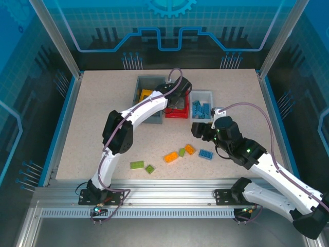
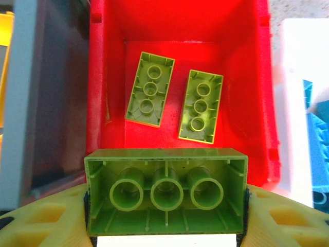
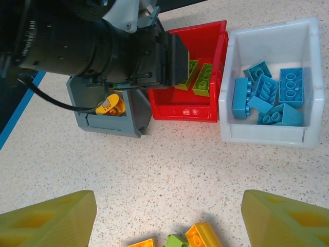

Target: Sort the legos into containers by color

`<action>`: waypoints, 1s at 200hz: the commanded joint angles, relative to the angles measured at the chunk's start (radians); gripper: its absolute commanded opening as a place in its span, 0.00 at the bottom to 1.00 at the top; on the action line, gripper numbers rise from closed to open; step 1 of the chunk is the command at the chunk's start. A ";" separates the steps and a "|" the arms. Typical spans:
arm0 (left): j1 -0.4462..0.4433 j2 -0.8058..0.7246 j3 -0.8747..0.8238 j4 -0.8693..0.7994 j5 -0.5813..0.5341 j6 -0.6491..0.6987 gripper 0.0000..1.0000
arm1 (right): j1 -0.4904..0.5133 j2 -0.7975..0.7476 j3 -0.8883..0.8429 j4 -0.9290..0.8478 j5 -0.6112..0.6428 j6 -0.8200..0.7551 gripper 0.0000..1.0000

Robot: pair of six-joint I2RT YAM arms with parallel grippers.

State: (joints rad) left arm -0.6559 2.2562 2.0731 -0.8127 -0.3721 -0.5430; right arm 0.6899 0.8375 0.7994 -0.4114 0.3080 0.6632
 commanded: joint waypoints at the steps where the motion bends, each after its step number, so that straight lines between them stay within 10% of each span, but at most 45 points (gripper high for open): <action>1: -0.001 0.055 0.086 -0.071 0.052 -0.002 0.51 | -0.018 -0.009 -0.009 -0.014 -0.030 0.023 0.76; 200: 0.011 0.083 0.138 -0.102 0.100 -0.023 0.75 | -0.032 -0.009 -0.013 -0.028 -0.084 0.013 0.78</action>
State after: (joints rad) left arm -0.6506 2.3489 2.1780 -0.8776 -0.2714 -0.5587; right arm 0.6727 0.8375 0.7986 -0.4274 0.2386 0.6704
